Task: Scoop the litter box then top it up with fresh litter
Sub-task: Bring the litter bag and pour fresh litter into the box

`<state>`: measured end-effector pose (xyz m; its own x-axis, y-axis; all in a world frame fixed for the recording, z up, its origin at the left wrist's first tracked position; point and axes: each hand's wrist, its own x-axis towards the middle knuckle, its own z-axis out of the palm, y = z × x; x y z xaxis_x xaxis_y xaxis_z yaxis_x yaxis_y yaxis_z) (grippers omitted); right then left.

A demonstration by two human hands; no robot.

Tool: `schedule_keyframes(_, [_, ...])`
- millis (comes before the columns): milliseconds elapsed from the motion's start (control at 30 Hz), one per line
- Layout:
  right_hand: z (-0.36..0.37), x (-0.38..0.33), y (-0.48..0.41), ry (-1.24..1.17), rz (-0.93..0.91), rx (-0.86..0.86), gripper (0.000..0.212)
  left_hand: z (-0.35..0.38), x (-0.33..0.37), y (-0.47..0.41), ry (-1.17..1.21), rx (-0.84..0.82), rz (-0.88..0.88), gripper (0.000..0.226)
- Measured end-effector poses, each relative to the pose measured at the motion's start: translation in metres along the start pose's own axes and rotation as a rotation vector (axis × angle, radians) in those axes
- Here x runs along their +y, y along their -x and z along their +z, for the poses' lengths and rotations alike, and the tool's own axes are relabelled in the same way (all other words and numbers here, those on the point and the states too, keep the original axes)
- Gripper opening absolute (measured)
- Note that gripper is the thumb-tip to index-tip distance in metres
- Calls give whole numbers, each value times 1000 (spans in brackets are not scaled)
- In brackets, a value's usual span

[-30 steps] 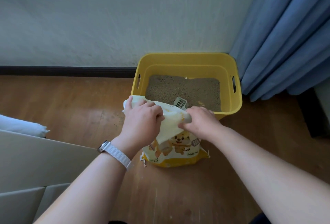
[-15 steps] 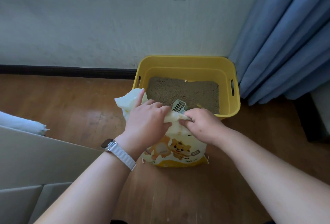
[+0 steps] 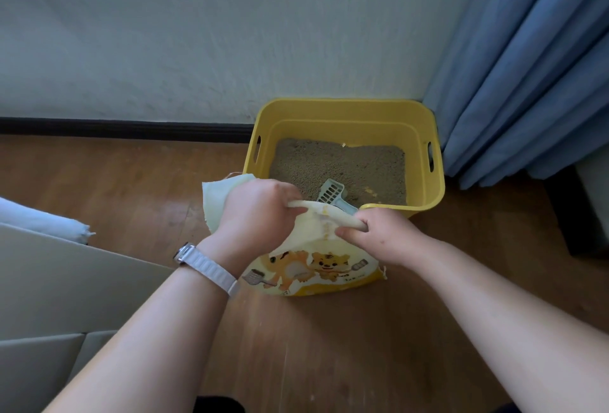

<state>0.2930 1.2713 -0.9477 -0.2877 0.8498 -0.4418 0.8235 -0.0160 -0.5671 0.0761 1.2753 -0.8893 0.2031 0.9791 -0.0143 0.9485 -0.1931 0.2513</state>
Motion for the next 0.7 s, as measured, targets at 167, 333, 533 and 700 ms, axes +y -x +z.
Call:
schedule_keyframes(167, [0, 6, 1, 5, 53, 6, 40, -1, -1, -2, 42, 1, -109, 14])
schedule_keyframes(333, [1, -6, 4, -42, 27, 9, 38, -3, -3, 0, -40, 143, 15, 10])
schedule_keyframes(533, [-5, -25, 7, -58, -29, 19, 43, -5, -6, -3, -92, 296, 82, 21])
schedule_keyframes(700, [-7, -40, 18, -218, -43, 36, 40, -2, -8, -4, 22, 373, 46, 12])
